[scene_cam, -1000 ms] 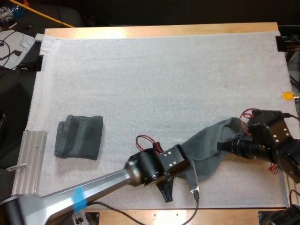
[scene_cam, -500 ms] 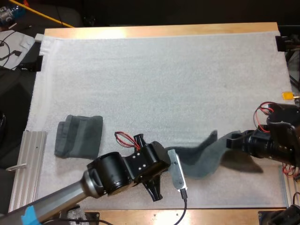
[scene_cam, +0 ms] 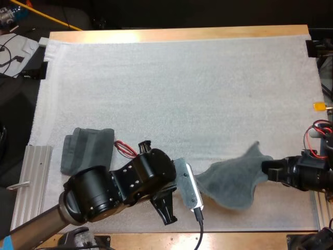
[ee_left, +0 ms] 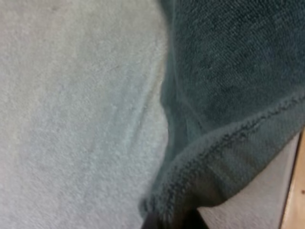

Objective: Pick towel from pile, fold and stack

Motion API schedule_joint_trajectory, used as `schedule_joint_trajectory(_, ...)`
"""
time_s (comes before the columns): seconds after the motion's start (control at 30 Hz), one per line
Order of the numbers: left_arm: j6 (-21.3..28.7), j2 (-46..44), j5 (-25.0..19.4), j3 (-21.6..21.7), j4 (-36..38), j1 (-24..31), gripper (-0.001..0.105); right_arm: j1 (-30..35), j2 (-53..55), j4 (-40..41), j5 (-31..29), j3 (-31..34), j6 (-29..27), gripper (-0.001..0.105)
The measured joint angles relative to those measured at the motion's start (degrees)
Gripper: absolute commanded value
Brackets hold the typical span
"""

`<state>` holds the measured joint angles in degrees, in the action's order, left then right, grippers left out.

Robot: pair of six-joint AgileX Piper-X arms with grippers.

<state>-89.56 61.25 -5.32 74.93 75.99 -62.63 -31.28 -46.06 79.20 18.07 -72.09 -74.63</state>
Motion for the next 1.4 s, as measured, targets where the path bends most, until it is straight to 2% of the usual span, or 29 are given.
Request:
schedule_joint_trajectory(0.17, -0.94, -0.30, 1.00, 0.52, 3.05, -0.61, 0.000, -4.60, 0.36, 3.28, 0.48, -0.63, 2.30, 0.000)
schedule_joint_trajectory(0.33, 0.45, 0.40, 1.01, -4.35, -3.33, 1.94, 0.000, -3.70, -2.12, 0.92, -4.42, 3.04, 1.49, 0.000)
schedule_joint_trajectory(0.47, 3.43, 3.26, 2.41, -7.87, -10.09, 9.51, 0.000, -3.70, -10.28, -5.80, -10.39, 6.26, 0.82, 0.000)
schedule_joint_trajectory(0.57, 5.79, 6.85, 5.08, -8.25, -14.39, 16.41, 0.000, -3.70, -18.25, -13.10, -14.45, 7.81, 0.75, 0.000)
schedule_joint_trajectory(0.77, 8.74, 14.00, 9.15, -8.25, -20.99, 26.22, 0.000, -2.62, -29.58, -25.59, -17.73, 7.85, 1.72, 0.000)
schedule_joint_trajectory(0.9, 9.40, 16.72, 10.27, -8.25, -23.68, 29.51, 0.000, -1.29, -32.79, -30.35, -18.07, 7.85, 2.61, 0.000)
schedule_joint_trajectory(0.93, 9.77, 19.52, 10.94, -8.25, -26.32, 32.15, 0.000, 0.94, -35.85, -34.65, -18.61, 7.85, 3.73, 0.001)
schedule_joint_trajectory(1.1, 9.77, 20.05, 11.93, -8.25, -27.50, 32.42, 0.000, 2.63, -36.02, -34.75, -17.75, 7.85, 4.44, 0.001)
schedule_joint_trajectory(1.23, 9.77, 24.30, 12.05, -8.25, -31.85, 34.79, 0.000, 6.68, -39.58, -38.37, -17.04, 7.85, 6.98, 0.000)
schedule_joint_trajectory(1.4, 9.77, 27.07, 12.06, -8.25, -35.92, 35.50, 0.000, 8.21, -42.22, -41.90, -16.87, 7.85, 10.01, 0.000)
